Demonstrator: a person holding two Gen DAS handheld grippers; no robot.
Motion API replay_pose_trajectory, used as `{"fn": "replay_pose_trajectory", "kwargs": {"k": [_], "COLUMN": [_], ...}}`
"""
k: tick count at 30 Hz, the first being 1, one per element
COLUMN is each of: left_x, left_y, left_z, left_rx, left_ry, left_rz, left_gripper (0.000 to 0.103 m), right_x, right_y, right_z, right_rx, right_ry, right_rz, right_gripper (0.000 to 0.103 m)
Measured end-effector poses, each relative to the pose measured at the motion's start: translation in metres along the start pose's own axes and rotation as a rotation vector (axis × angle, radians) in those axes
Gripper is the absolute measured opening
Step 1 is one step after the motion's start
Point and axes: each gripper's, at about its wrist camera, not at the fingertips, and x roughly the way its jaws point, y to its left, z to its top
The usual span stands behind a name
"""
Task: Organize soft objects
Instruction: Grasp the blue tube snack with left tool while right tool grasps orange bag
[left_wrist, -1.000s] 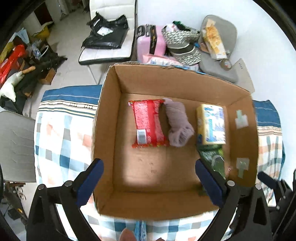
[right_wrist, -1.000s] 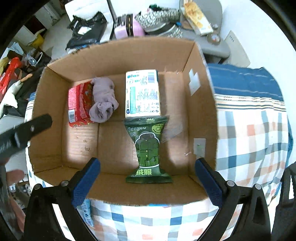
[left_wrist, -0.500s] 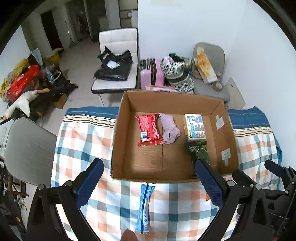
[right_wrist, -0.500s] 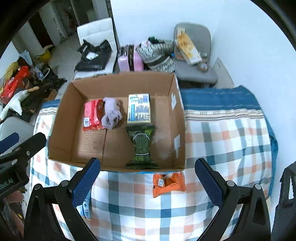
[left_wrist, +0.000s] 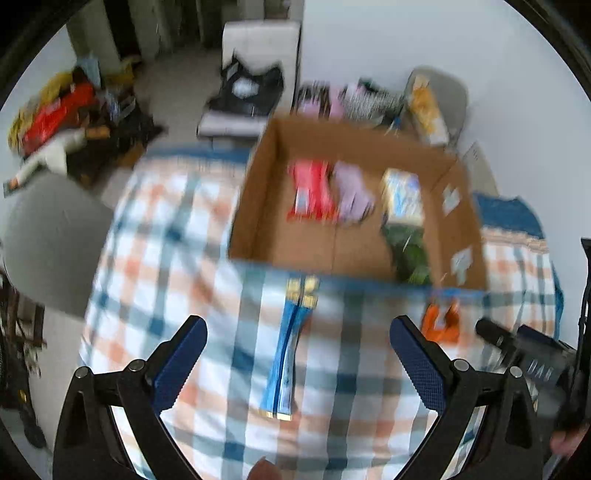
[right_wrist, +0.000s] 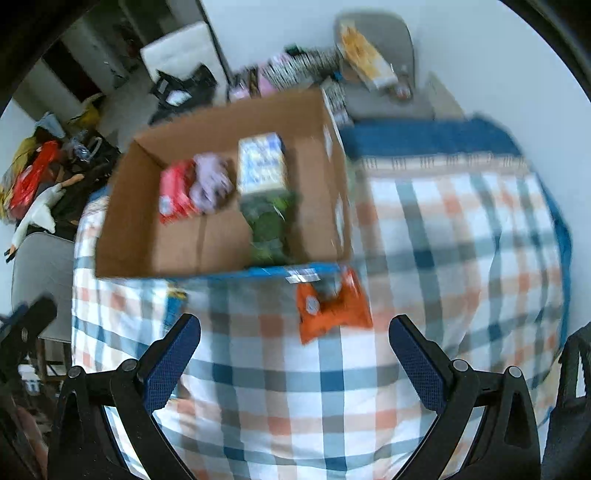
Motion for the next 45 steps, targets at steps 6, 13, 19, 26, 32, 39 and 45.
{"fn": "replay_pose_trajectory", "kwargs": {"k": [6, 13, 19, 26, 32, 39, 45], "left_x": [0.076, 0.115, 0.126, 0.139, 0.165, 0.184, 0.171], "left_y": [0.015, 0.031, 0.033, 0.026, 0.008, -0.009, -0.002], "left_z": [-0.027, -0.04, -0.045, -0.046, -0.04, -0.039, -0.05], "left_rx": [-0.064, -0.143, -0.155, -0.099, -0.024, 0.034, -0.036], "left_ry": [0.179, 0.262, 0.296, 0.32, 0.36, 0.374, 0.388], "left_rz": [0.026, 0.025, 0.021, 0.023, 0.024, 0.03, -0.006], "left_gripper": [0.102, 0.102, 0.102, 0.102, 0.101, 0.045, 0.018], "right_x": [0.09, 0.141, 0.159, 0.14, 0.12, 0.118, 0.122], "right_y": [-0.041, -0.097, -0.109, -0.095, -0.084, -0.07, -0.082], "right_z": [-0.005, -0.031, -0.043, -0.055, -0.059, -0.048, -0.054], "right_rx": [0.161, 0.584, 0.708, 0.563, 0.352, 0.175, 0.317], "right_ry": [0.18, 0.242, 0.223, 0.229, 0.286, 0.348, 0.295], "right_rz": [0.066, 0.291, 0.377, 0.347, 0.25, 0.163, 0.139], "right_gripper": [0.103, 0.103, 0.059, 0.027, 0.025, 0.031, 0.07]}}
